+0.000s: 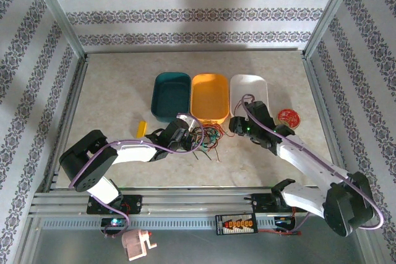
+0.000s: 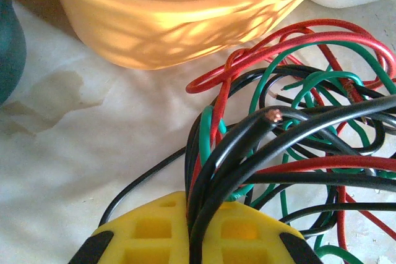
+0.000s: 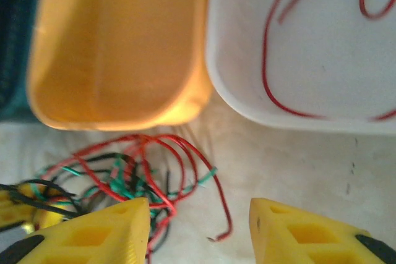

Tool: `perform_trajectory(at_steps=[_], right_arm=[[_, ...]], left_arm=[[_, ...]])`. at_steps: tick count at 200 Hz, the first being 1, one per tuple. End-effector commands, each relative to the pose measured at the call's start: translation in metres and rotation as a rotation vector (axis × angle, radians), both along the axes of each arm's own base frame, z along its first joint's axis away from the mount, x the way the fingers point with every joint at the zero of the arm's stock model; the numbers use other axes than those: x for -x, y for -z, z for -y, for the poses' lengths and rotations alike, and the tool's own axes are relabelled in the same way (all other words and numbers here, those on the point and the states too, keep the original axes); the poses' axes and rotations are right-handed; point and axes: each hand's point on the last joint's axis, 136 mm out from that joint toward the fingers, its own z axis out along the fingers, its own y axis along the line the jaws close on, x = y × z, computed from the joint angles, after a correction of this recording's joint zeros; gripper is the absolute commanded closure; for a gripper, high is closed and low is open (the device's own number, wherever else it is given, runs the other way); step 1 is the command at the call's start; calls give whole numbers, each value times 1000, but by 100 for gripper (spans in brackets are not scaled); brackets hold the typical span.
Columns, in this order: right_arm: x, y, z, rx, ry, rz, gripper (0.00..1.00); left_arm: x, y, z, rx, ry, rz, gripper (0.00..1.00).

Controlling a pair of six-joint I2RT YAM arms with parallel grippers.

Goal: Untangle the cables

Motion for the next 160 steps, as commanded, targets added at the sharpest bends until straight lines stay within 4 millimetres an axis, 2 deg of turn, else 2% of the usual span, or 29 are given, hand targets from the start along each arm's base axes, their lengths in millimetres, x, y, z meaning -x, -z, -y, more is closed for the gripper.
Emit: perform_trajectory(at_steps=[1, 34, 69, 89, 110, 125, 148, 160], right_arm=[[4, 20, 0, 0, 21, -61, 54], [-1, 43, -4, 20, 19, -114, 55], [-12, 50, -8, 41, 15, -126, 58], [-12, 54, -11, 38, 7, -144, 67], [-10, 57, -9, 37, 20, -155, 88], [-8, 54, -6, 30, 37, -149, 100], [-9, 36, 3, 34, 82, -97, 100], [-10, 16, 13, 46, 124, -39, 100]], left_arm=[[0, -5, 11, 13, 16, 0, 100], [0, -5, 10, 13, 13, -1, 100], [1, -5, 10, 11, 15, -4, 100], [1, -4, 9, 6, 12, -6, 100], [1, -4, 9, 3, 14, -8, 100], [1, -4, 10, 5, 15, -8, 100], [0, -2, 9, -3, 15, -11, 100], [1, 0, 9, -9, 14, -15, 100]])
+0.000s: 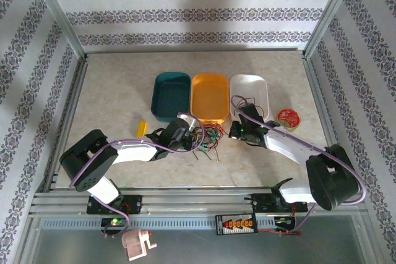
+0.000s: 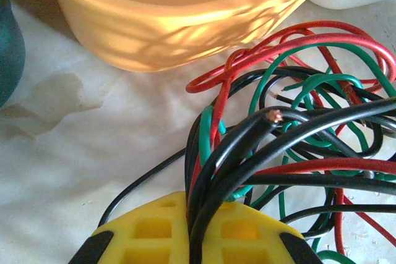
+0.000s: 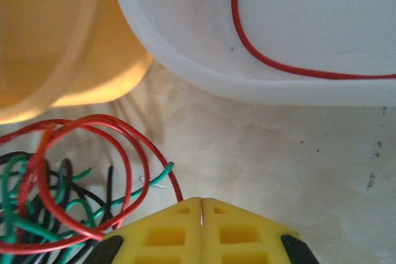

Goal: Untangle the cables

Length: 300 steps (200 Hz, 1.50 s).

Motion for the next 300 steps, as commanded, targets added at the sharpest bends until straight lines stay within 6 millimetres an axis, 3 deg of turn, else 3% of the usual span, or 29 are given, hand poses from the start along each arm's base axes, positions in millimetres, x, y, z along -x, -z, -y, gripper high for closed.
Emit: perform_trajectory(at_steps=[1, 55, 91, 118, 138, 149, 170, 198, 223, 229, 236, 243, 255, 300], right_arm=[[-5, -35, 17, 21, 85, 104, 100], [-1, -168, 89, 84, 363, 531, 100], [13, -240, 126, 146, 483, 733, 100], [24, -283, 148, 203, 546, 839, 100], [27, -295, 151, 228, 538, 867, 100], [25, -290, 148, 233, 513, 851, 100], [19, -252, 126, 165, 425, 744, 100], [17, -172, 84, 57, 292, 534, 100], [26, -105, 62, 40, 204, 343, 100], [29, -93, 60, 43, 193, 309, 96], [32, -81, 57, 44, 174, 266, 82], [34, -73, 53, 37, 154, 239, 68], [36, -66, 44, 24, 110, 206, 60], [45, -60, -1, -45, -161, 138, 55]], left_arm=[[2, 0, 7, -5, 15, -10, 100], [4, 6, 3, -26, 11, -20, 100], [6, 10, -1, -38, 8, -23, 100], [8, 13, -4, -50, 5, -27, 100], [11, 13, -4, -46, 20, -27, 100], [13, 12, -2, -38, 36, -26, 100], [20, 7, 8, 3, 105, -26, 100], [30, 5, 18, 27, 186, -49, 100], [32, 13, 14, 0, 178, -73, 100], [31, 14, 13, -6, 173, -73, 100], [31, 17, 11, -14, 168, -78, 100], [31, 19, 11, -19, 165, -81, 100], [31, 23, 10, -28, 163, -88, 100], [30, 33, 10, -49, 159, -107, 100]])
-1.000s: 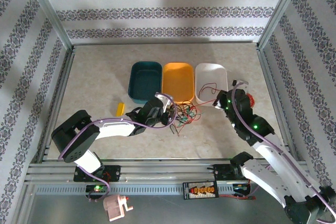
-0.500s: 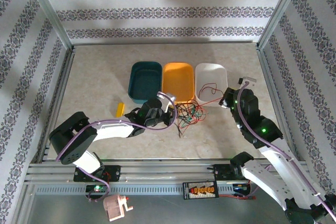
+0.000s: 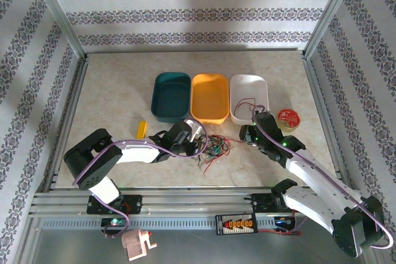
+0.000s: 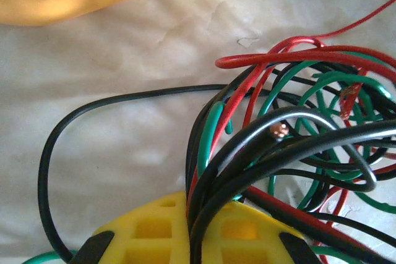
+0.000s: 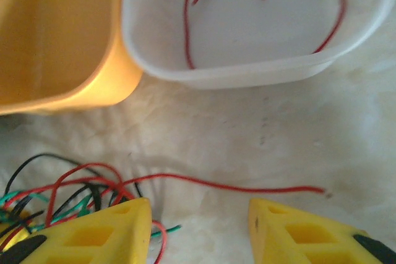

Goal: Untangle the cables

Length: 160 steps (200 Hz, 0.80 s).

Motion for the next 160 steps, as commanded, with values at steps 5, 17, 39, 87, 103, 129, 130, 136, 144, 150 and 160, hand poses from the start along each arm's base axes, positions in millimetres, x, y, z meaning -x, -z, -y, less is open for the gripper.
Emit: perform_trajectory(at_steps=[5, 17, 39, 87, 103, 129, 130, 136, 144, 150, 160], right_arm=[[8, -5, -43, -87, -231, -33, 56], [13, -2, -57, -108, -309, -60, 58], [23, 7, -83, -142, -433, -121, 64], [26, 23, -101, -110, -506, -185, 73], [22, 26, -98, -87, -491, -181, 76], [20, 31, -95, -68, -477, -187, 80], [20, 31, -95, -67, -477, -187, 80], [20, 32, -94, -63, -474, -187, 80], [20, 34, -93, -57, -468, -189, 80], [20, 35, -92, -55, -462, -187, 80], [19, 37, -90, -50, -455, -187, 80]], left_arm=[[0, 18, -12, -75, -12, -33, 100], [0, 18, -12, -74, -14, -34, 100], [0, 18, -13, -74, -16, -31, 100], [1, 18, -13, -77, -14, -33, 100], [1, 17, -13, -78, -15, -32, 100], [1, 16, -13, -76, -17, -31, 100], [0, 16, -13, -75, -18, -30, 100], [0, 16, -13, -75, -17, -30, 100], [0, 15, -13, -74, -18, -29, 100], [1, 15, -13, -76, -17, -29, 100], [1, 16, -13, -78, -17, -30, 100]])
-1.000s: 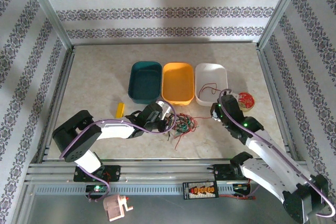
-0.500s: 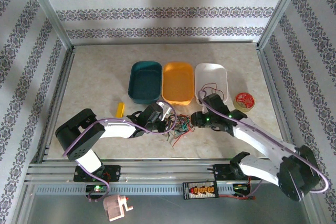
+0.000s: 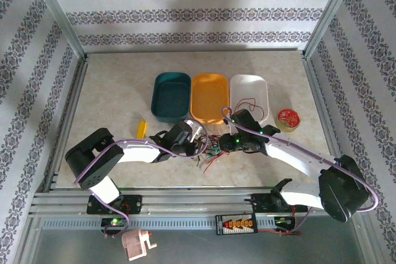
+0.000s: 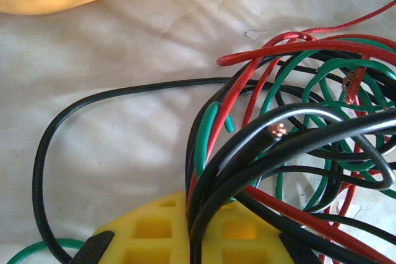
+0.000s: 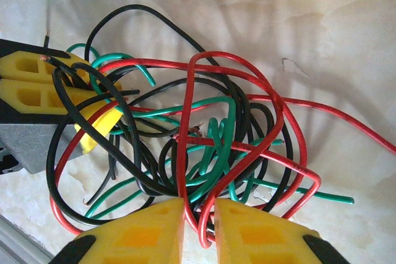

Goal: Untangle the cables

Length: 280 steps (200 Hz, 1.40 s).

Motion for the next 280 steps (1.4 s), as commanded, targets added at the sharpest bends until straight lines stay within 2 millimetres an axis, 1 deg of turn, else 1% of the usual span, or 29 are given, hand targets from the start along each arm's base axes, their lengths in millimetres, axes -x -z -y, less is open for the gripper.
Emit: perform_trajectory(at_steps=[1, 21, 52, 76, 98, 115, 125, 144, 158, 186, 224, 280], right_arm=[[-8, -1, 0, 17, 6, 37, 80], [-9, 2, 4, 28, 18, 39, 80], [-9, 1, 6, 22, 30, 43, 93], [-12, -10, 11, -10, 54, 67, 98], [-17, -23, 20, -53, 105, 99, 99], [-18, -28, 23, -78, 124, 109, 99], [-18, -30, 22, -89, 117, 106, 96], [-10, -24, 14, -113, 78, 57, 80], [-6, -17, 11, -116, 61, 20, 74], [-1, -5, 8, -104, 45, -22, 73], [-2, 5, 6, -88, 38, -48, 76], [-1, 15, 1, -84, 20, -76, 76]], left_arm=[[1, 12, -12, -68, -14, -24, 100], [0, 13, -11, -68, -14, -24, 100], [0, 13, -11, -69, -15, -25, 100], [-1, 14, -11, -72, -16, -25, 100], [-1, 15, -11, -72, -18, -26, 100], [-1, 15, -11, -72, -15, -27, 100], [-1, 16, -10, -74, -13, -29, 100], [-1, 16, -10, -75, -11, -29, 100], [-1, 16, -10, -74, -12, -28, 100], [0, 16, -11, -75, -13, -28, 100], [0, 15, -10, -74, -11, -26, 100], [1, 15, -10, -79, -9, -25, 100]])
